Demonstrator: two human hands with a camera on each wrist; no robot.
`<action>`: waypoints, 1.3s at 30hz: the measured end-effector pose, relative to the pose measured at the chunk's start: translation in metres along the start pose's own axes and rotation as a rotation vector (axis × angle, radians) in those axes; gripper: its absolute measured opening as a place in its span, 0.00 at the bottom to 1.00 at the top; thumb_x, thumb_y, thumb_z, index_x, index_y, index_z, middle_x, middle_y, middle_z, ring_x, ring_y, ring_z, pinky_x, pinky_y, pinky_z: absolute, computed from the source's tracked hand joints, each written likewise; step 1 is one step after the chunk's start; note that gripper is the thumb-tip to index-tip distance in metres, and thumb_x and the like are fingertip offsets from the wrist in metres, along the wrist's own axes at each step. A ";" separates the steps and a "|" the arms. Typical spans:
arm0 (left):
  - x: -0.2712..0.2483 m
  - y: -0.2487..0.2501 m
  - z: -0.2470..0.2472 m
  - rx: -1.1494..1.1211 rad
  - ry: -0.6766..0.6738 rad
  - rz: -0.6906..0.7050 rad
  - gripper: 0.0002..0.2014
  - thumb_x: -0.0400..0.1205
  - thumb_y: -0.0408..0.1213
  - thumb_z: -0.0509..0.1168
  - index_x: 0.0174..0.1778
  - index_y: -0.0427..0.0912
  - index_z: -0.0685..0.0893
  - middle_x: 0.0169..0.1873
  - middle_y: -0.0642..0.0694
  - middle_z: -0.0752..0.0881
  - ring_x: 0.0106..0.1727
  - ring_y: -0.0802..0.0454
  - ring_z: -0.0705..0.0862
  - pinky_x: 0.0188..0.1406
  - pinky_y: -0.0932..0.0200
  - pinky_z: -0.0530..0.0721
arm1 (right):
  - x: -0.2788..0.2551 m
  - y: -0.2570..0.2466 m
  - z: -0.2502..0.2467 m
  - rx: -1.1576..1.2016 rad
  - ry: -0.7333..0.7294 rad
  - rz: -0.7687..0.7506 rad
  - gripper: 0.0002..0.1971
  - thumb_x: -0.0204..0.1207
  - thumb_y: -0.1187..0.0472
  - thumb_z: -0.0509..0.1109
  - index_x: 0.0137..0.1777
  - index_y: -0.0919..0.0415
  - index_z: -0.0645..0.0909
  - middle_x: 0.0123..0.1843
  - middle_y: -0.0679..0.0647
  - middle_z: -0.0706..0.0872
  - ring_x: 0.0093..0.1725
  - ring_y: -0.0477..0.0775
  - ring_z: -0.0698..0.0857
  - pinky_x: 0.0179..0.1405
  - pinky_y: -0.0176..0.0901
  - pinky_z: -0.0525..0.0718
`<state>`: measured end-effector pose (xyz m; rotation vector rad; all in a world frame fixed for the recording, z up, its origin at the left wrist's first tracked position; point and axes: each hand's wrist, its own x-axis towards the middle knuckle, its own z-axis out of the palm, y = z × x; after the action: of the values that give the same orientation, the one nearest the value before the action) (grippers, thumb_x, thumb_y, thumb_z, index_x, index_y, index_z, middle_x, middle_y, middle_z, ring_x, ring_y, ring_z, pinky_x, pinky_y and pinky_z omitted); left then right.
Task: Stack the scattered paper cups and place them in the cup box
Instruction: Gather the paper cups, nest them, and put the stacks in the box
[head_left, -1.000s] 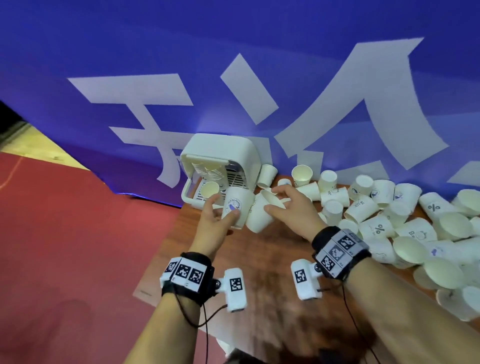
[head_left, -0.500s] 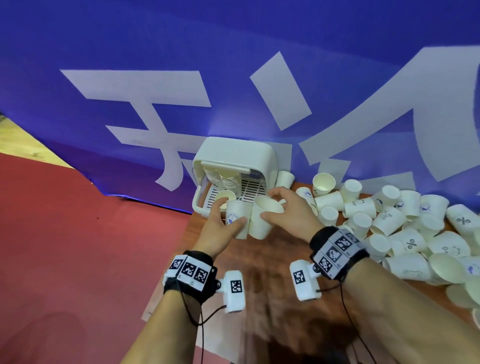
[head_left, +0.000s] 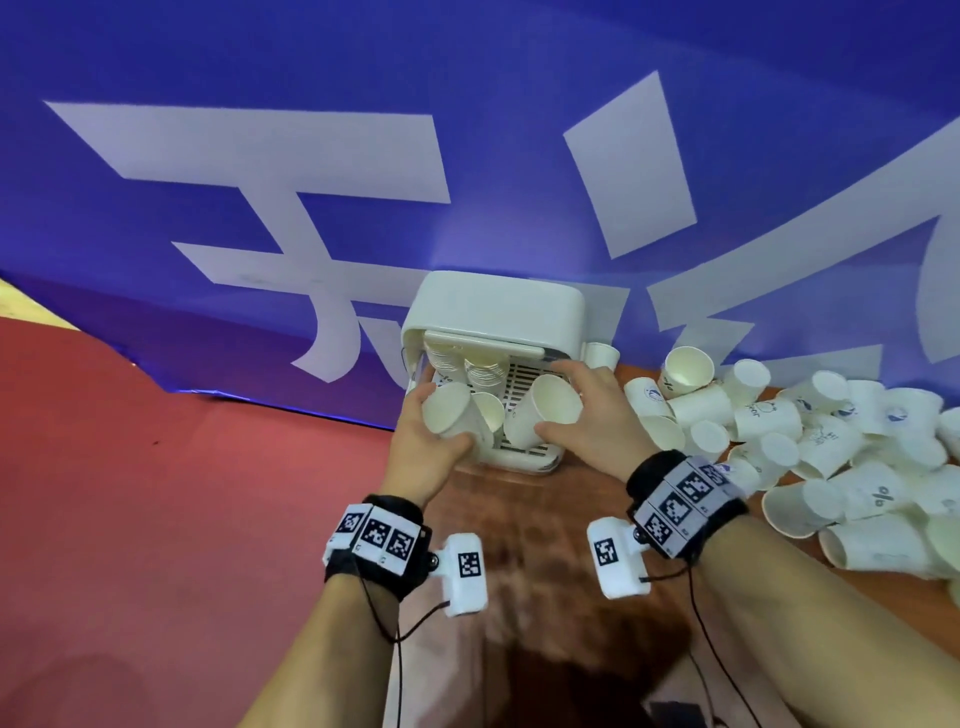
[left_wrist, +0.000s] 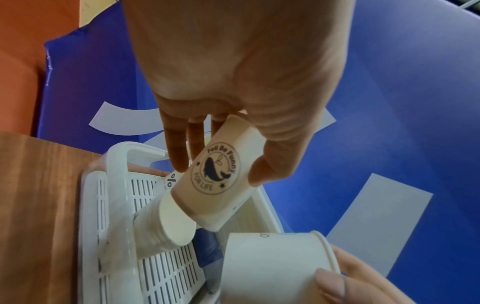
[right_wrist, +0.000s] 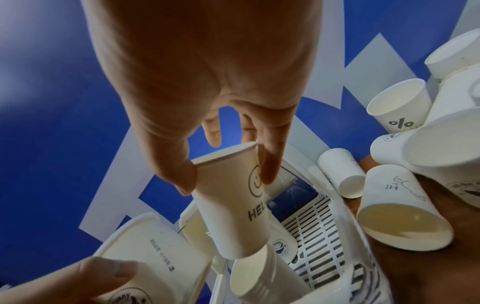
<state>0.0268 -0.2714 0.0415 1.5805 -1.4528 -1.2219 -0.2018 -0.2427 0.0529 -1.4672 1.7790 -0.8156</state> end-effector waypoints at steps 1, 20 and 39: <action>0.007 -0.001 -0.001 0.009 0.007 -0.002 0.38 0.64 0.29 0.77 0.70 0.53 0.73 0.67 0.49 0.79 0.67 0.52 0.80 0.69 0.48 0.80 | 0.003 0.000 0.002 -0.010 -0.001 0.003 0.36 0.66 0.56 0.82 0.73 0.40 0.72 0.61 0.50 0.72 0.57 0.42 0.72 0.58 0.30 0.66; 0.076 -0.037 0.030 0.318 -0.100 0.136 0.40 0.66 0.42 0.79 0.75 0.48 0.73 0.75 0.47 0.71 0.78 0.50 0.67 0.75 0.62 0.64 | 0.026 0.031 0.010 -0.089 0.036 0.132 0.37 0.64 0.48 0.83 0.72 0.45 0.71 0.60 0.47 0.74 0.58 0.44 0.75 0.59 0.39 0.73; 0.081 -0.073 0.048 0.360 -0.203 0.016 0.45 0.68 0.39 0.82 0.80 0.49 0.67 0.75 0.49 0.72 0.76 0.50 0.71 0.78 0.53 0.67 | 0.030 0.047 0.013 -0.026 0.048 0.113 0.35 0.63 0.51 0.85 0.68 0.47 0.72 0.62 0.50 0.76 0.61 0.47 0.77 0.62 0.42 0.76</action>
<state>0.0037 -0.3326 -0.0578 1.7080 -1.8973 -1.1871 -0.2211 -0.2649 0.0036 -1.3608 1.8959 -0.7785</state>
